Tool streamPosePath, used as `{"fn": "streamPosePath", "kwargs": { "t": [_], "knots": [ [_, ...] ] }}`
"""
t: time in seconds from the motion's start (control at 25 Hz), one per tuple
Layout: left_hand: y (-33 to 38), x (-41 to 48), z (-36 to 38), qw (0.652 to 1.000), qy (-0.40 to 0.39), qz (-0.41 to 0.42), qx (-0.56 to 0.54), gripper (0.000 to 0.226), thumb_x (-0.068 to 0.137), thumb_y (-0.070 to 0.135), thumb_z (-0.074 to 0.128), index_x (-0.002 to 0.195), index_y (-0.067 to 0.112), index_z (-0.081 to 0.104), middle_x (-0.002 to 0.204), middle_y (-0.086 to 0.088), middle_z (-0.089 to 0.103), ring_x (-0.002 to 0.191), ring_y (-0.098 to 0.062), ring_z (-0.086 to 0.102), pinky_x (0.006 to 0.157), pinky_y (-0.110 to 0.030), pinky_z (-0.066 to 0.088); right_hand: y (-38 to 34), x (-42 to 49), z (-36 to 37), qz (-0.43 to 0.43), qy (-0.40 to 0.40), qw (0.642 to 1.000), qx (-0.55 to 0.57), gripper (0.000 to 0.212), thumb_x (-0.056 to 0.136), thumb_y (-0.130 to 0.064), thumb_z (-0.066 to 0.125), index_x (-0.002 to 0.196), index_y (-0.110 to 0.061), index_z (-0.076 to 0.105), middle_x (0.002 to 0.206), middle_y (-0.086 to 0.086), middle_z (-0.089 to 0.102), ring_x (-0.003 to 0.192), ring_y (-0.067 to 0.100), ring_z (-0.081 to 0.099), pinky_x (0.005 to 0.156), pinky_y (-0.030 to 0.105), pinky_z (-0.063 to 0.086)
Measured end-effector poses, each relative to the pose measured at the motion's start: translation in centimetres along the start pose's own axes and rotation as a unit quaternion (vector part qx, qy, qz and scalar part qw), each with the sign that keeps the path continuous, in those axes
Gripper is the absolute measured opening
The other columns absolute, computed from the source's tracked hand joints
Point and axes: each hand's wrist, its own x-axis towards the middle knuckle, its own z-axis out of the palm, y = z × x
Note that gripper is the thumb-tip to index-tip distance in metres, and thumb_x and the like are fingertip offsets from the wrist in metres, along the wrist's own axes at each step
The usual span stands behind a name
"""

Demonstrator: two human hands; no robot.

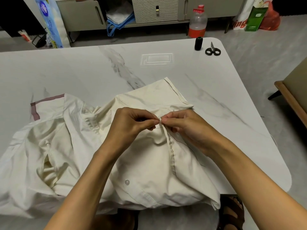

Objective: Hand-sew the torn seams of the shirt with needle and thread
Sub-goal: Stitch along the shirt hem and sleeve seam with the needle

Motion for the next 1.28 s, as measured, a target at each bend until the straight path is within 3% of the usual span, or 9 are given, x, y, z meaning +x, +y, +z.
{"fn": "streamPosePath", "kwargs": {
  "t": [0.16,0.28,0.36,0.56,0.64,0.76,0.96,1.08,1.28],
  "knots": [
    [-0.6,-0.2,0.2,0.983,0.021,0.148,0.105,0.012,0.079,0.003,0.079,0.088,0.011,0.08,0.082,0.005,0.077,0.073,-0.007,0.073,0.071,-0.028,0.06,0.1,0.3,0.1,0.012,-0.018,0.996,0.091,0.015,0.088,-0.003,0.059,0.087,-0.002,0.074,0.088,0.009,0.067,0.082,0.017,0.053,0.07,0.022,0.037],
    [-0.8,-0.1,0.0,0.969,0.033,0.198,0.141,0.011,0.08,0.006,0.079,0.09,0.011,0.08,0.084,0.007,0.076,0.076,-0.003,0.072,0.07,-0.025,0.058,0.0,0.4,0.1,-0.002,-0.01,0.995,0.095,0.036,0.079,0.013,0.042,0.08,-0.004,0.074,0.085,0.003,0.07,0.08,0.014,0.05,0.071,0.021,0.035],
    [-0.8,0.0,0.0,0.971,0.034,0.192,0.141,0.011,0.08,0.002,0.079,0.088,0.01,0.08,0.082,0.005,0.077,0.075,-0.005,0.072,0.069,-0.025,0.058,0.0,0.2,0.1,-0.035,-0.005,0.998,0.042,0.041,0.075,0.015,0.038,0.082,-0.004,0.075,0.085,-0.001,0.071,0.073,0.005,0.054,0.068,0.013,0.04],
    [-0.4,-0.1,0.3,0.988,0.046,0.135,0.053,0.013,0.081,-0.003,0.076,0.087,0.008,0.08,0.078,0.004,0.076,0.065,-0.013,0.07,0.066,-0.019,0.054,-0.1,0.2,0.3,-0.108,0.013,0.99,-0.088,0.044,0.077,0.018,0.04,0.086,-0.004,0.078,0.109,-0.005,0.07,0.096,-0.001,0.062,0.083,0.012,0.043],
    [-0.3,-0.1,0.3,0.991,0.053,0.116,0.026,0.014,0.081,-0.003,0.076,0.088,0.008,0.08,0.079,0.003,0.077,0.063,-0.012,0.069,0.065,-0.019,0.053,-0.2,0.1,0.4,-0.096,-0.009,0.993,-0.061,0.048,0.077,0.02,0.036,0.088,-0.003,0.077,0.103,-0.009,0.073,0.093,0.001,0.063,0.083,0.014,0.045],
    [-0.3,-0.1,0.3,0.993,0.062,0.103,0.001,0.013,0.082,-0.003,0.075,0.088,0.007,0.08,0.081,0.003,0.077,0.064,-0.013,0.068,0.062,-0.021,0.053,-0.2,0.0,0.3,-0.063,-0.014,0.997,-0.044,0.05,0.079,0.017,0.034,0.094,-0.005,0.077,0.075,-0.011,0.071,0.075,0.006,0.051,0.066,0.014,0.037],
    [-0.1,0.0,0.5,0.993,0.064,0.096,-0.035,0.018,0.083,-0.003,0.074,0.087,0.014,0.079,0.082,0.004,0.077,0.069,-0.017,0.068,0.061,-0.026,0.053,-0.3,0.1,0.8,-0.039,-0.018,0.998,0.049,0.052,0.08,0.014,0.038,0.084,-0.017,0.08,0.081,0.002,0.073,0.071,0.007,0.053,0.072,0.02,0.037],
    [-0.1,0.0,0.6,0.993,0.059,0.084,-0.064,0.015,0.083,-0.001,0.074,0.087,0.012,0.079,0.083,0.001,0.077,0.066,-0.016,0.063,0.061,-0.026,0.051,-0.4,0.0,0.9,-0.034,0.011,0.995,0.093,0.038,0.087,0.011,0.046,0.091,-0.01,0.077,0.083,0.001,0.075,0.071,0.008,0.055,0.072,0.018,0.041],
    [0.5,-0.1,0.9,0.99,0.049,0.068,-0.115,0.016,0.083,-0.002,0.072,0.087,0.011,0.079,0.084,-0.002,0.077,0.065,-0.017,0.062,0.061,-0.025,0.05,-0.8,-0.1,0.8,-0.024,0.063,0.99,0.125,0.011,0.085,-0.005,0.07,0.09,-0.011,0.077,0.088,0.01,0.075,0.082,0.015,0.065,0.09,0.032,0.049]
  ]
}}
